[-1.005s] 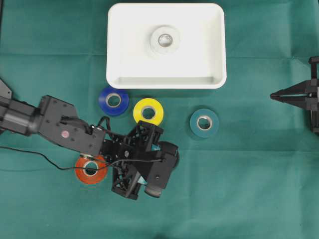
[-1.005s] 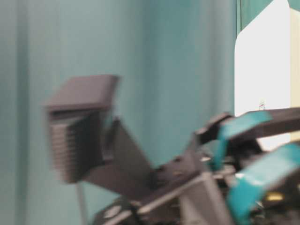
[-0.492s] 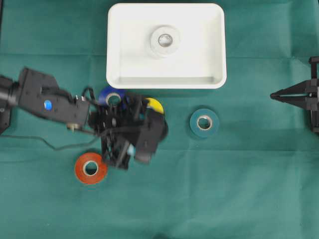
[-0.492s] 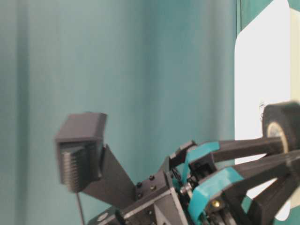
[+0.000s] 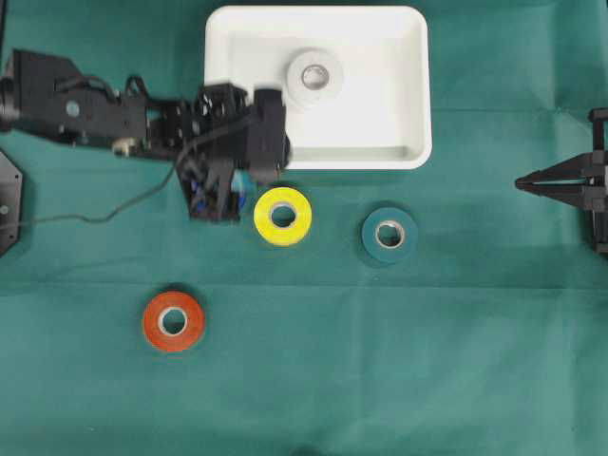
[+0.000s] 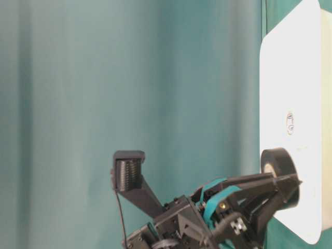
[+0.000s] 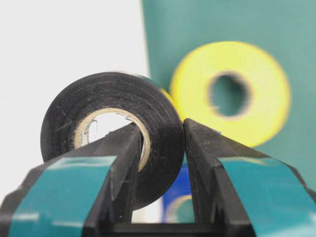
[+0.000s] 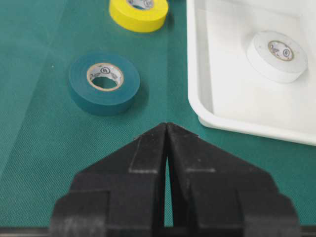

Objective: Put the tape into the white case with the left arm.
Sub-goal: 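Carry the black tape into the tray beside the white tape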

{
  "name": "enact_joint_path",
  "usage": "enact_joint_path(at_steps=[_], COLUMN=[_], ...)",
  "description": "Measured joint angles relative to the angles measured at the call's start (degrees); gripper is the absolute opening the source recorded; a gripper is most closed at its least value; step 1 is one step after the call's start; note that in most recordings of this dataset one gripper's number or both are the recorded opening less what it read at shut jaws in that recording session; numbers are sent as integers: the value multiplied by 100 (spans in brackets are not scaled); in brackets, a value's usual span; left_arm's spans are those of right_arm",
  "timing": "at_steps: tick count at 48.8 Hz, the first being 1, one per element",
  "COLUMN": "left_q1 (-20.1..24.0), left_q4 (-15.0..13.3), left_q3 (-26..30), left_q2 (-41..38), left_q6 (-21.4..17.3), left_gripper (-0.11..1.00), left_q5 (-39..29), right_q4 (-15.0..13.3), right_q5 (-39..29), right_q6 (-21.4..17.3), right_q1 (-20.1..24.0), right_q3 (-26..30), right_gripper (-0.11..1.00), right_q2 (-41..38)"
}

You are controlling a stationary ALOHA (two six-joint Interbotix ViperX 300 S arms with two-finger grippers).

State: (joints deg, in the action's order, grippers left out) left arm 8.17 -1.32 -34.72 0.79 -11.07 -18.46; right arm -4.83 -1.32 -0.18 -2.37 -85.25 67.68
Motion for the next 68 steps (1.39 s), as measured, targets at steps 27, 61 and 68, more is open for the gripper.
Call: enact_joint_path(at_steps=[27, 61, 68], left_q1=[1389, 1397, 1397], left_q4=[0, 0, 0], left_q3=[-202, -202, -202], left_q2=[-9, -290, -264], left_q6=[-9, -26, -18], left_gripper=[25, 80, 92], left_q5=[475, 686, 686], right_q4=[0, 0, 0], right_q5=[0, 0, 0], right_q6=[0, 0, 0], right_q1=[-9, -9, -9], right_q3=[0, 0, 0], right_gripper=[-9, -9, -9], right_q2=[0, 0, 0])
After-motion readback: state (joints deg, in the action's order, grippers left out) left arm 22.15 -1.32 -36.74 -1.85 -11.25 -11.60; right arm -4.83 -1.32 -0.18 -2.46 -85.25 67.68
